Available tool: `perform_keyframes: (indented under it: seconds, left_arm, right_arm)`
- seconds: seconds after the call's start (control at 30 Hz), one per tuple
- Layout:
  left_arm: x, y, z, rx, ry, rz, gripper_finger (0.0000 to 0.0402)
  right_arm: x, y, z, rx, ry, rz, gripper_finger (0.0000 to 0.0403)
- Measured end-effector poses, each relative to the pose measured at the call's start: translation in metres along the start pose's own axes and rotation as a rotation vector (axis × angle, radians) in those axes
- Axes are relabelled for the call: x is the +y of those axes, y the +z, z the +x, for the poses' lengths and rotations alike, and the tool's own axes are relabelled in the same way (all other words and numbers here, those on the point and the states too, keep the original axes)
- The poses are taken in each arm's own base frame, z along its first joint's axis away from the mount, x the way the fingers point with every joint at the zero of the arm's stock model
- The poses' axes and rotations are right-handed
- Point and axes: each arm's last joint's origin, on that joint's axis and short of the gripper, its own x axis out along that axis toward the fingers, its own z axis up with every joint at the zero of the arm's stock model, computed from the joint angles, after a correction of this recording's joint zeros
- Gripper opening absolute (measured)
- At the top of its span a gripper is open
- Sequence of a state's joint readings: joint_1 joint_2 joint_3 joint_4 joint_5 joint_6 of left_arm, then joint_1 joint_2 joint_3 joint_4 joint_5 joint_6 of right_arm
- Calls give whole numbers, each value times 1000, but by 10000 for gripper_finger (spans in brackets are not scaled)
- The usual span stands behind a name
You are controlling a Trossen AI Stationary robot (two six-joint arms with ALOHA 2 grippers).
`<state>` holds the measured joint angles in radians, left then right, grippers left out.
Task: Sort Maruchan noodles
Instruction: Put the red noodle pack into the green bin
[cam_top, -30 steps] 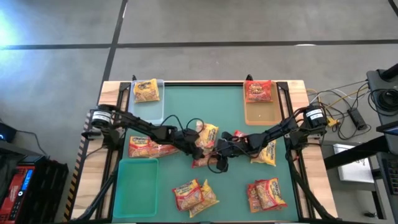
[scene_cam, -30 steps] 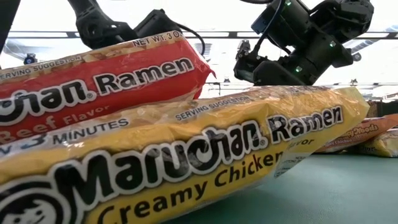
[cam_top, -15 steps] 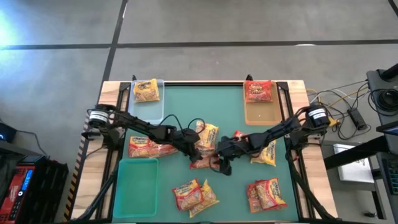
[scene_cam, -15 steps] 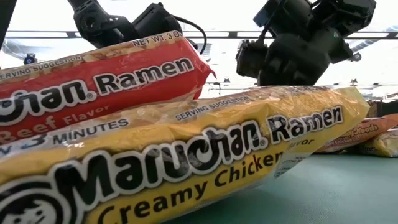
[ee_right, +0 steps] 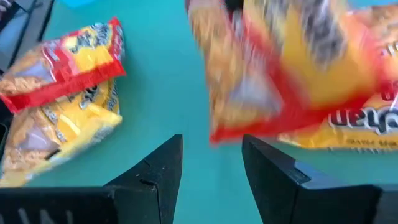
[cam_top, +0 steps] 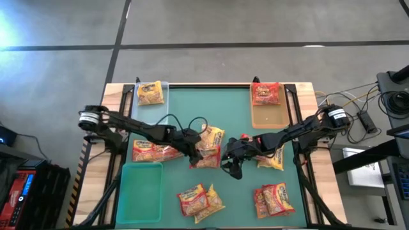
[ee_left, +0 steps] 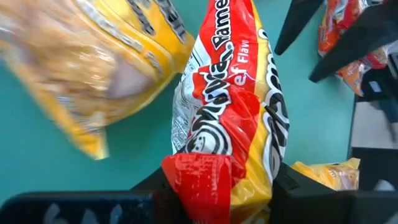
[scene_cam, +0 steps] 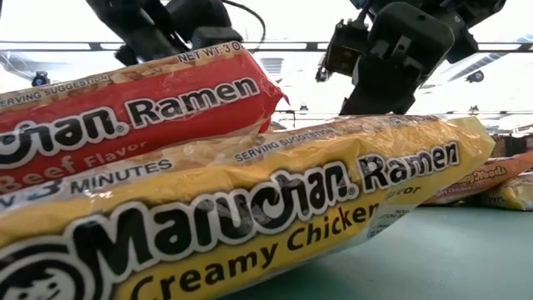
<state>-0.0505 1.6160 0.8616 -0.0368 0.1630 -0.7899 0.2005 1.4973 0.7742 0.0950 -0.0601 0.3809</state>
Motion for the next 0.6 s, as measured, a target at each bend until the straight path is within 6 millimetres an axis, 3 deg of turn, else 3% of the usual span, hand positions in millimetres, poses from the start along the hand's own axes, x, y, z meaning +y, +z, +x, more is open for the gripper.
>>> perform_keyframes:
  seconds: [0.27,0.6]
  left_arm:
    - [-9,-5,-75,-3,97,160,90]
    - [-23,-56,-146,121,81,285,90]
  right_arm:
    - [-1,-1,0,10,-12,1,157]
    - [-1,-1,0,12,-14,1,150]
